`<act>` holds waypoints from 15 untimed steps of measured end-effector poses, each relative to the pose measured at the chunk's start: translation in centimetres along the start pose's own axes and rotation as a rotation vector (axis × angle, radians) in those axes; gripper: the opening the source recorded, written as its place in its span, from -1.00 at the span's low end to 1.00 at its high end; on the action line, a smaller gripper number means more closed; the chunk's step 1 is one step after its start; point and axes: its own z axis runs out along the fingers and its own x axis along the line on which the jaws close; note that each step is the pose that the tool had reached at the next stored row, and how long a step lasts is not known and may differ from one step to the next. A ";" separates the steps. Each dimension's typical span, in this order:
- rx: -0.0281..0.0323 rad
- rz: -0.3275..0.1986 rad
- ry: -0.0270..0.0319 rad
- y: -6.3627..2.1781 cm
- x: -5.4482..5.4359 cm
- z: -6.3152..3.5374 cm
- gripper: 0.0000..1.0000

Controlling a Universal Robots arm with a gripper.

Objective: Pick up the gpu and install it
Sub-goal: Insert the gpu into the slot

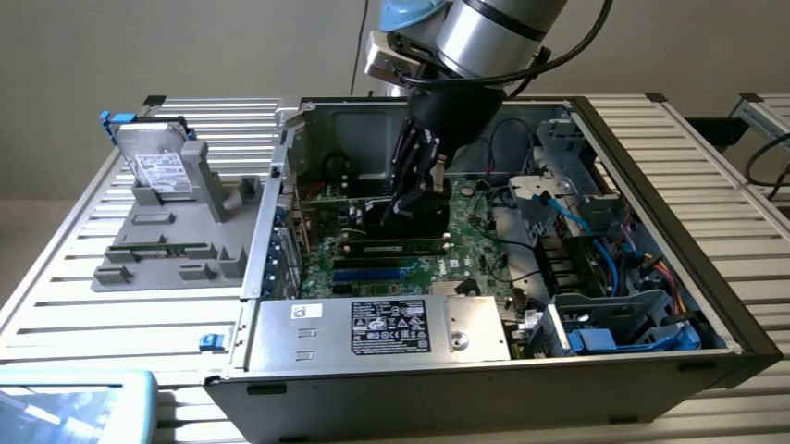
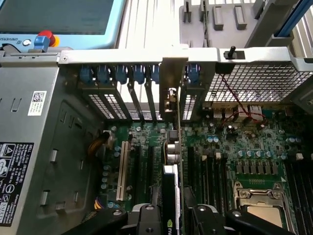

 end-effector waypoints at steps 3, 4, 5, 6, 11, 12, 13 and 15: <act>-0.0007 0.000 0.0007 -0.02 0.0 0.04 -0.44; -0.0016 0.001 0.0015 -0.04 -0.1 0.08 -0.44; -0.0035 0.001 0.0025 -0.07 -0.2 0.14 -0.44; -0.0055 0.002 0.0030 -0.10 -0.3 0.21 -0.44; -0.0127 0.007 0.0093 -0.28 -0.8 0.69 -0.44; -0.0128 0.008 0.0101 -0.32 -0.8 0.76 -0.44; -0.0129 0.011 0.0111 -0.33 -0.8 0.78 -0.44; -0.0132 0.015 0.0122 -0.34 -0.8 0.83 -0.44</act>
